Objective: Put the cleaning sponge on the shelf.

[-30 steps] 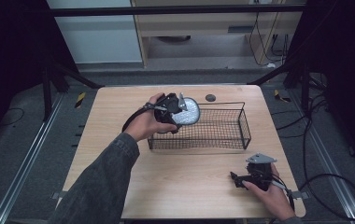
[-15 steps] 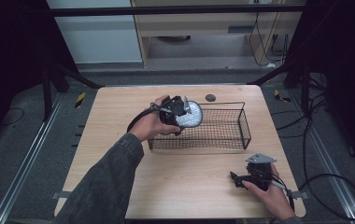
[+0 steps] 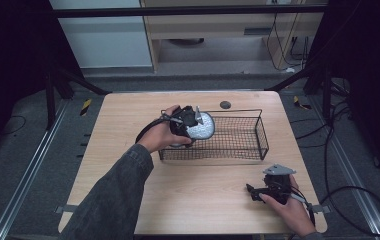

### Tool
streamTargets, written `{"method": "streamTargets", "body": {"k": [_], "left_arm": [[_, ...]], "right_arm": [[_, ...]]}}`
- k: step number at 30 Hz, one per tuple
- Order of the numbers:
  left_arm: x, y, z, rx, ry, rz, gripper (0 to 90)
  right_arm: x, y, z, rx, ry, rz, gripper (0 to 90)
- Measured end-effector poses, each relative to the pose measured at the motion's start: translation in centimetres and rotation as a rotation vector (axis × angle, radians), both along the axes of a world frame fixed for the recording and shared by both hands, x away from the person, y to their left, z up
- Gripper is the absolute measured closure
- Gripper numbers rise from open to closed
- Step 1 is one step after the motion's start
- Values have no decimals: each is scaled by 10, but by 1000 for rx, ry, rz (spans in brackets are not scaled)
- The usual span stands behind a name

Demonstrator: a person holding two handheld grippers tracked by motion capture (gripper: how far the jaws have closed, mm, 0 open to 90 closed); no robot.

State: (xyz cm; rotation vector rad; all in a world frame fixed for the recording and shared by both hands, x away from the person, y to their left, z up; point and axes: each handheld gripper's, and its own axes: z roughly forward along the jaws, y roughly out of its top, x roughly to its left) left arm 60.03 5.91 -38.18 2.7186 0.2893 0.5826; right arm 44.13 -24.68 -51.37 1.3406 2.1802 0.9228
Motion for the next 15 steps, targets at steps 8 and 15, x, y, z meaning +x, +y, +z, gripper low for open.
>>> {"method": "streamTargets", "body": {"k": [8,15], "left_arm": [[2,5,-1,-51,32,31,39],[0,7,4,-72,25,33,57]], "right_arm": [[0,0,0,0,0,0,3],[0,0,0,0,1,-1,3]]}}
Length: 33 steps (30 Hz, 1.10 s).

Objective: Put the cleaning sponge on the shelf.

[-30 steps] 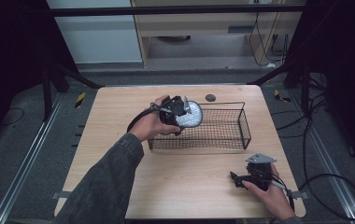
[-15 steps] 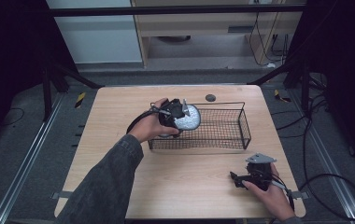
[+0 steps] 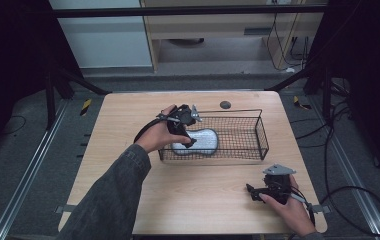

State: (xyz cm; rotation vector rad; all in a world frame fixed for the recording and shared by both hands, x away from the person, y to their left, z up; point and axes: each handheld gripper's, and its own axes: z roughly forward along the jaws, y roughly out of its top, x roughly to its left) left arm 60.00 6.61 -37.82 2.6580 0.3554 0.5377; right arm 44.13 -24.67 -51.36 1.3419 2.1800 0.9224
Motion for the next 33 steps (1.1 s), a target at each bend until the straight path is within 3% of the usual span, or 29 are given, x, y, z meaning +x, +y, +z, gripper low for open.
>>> {"method": "streamTargets", "body": {"k": [17,33], "left_arm": [[-6,-1,2,-25,3,-12,64],[-18,-5,2,-43,-31,-10,38]], "right_arm": [[0,0,0,1,1,-1,3],[0,0,0,1,0,-1,3]]}}
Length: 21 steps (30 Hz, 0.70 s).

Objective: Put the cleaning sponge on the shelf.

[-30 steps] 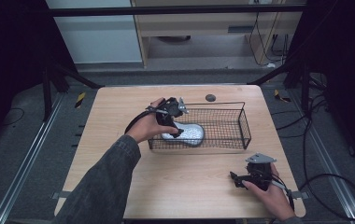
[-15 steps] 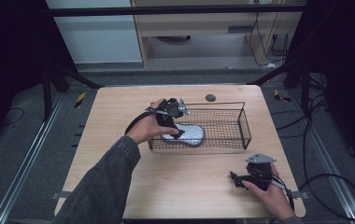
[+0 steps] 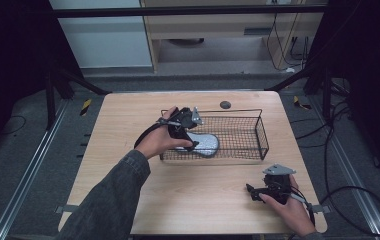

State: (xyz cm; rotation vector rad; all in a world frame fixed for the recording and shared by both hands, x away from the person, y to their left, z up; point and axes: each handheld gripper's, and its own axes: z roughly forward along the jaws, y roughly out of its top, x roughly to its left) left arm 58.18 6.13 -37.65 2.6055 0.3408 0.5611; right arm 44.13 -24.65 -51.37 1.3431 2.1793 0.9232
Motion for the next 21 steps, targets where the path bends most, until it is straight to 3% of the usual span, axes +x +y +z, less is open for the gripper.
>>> {"method": "streamTargets", "body": {"k": [5,21], "left_arm": [[-8,-4,4,-24,-17,-17,36],[-30,-14,5,-79,-19,-48,32]], "right_arm": [[0,0,0,-1,0,-1,3],[0,0,0,1,0,-1,3]]}}
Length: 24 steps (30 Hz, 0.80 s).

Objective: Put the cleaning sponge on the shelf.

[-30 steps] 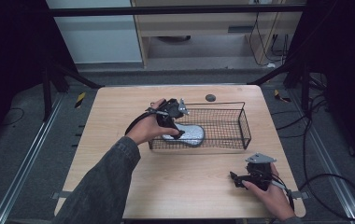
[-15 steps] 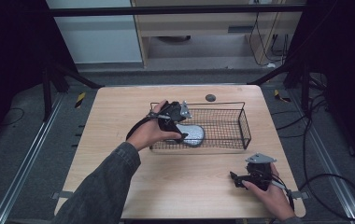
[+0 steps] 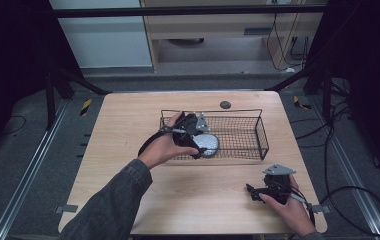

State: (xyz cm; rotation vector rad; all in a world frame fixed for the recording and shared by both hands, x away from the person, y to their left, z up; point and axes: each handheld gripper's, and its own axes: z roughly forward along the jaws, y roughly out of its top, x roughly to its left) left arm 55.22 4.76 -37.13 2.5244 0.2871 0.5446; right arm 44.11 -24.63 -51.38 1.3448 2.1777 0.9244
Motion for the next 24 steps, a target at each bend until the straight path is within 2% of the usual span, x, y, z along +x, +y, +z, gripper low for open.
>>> {"method": "streamTargets", "body": {"k": [12,24], "left_arm": [[-19,-1,-1,-49,10,-6,29],[-36,10,-6,-100,16,47,30]], "right_arm": [[0,0,0,5,2,-2,3],[-1,0,0,5,2,-2,3]]}}
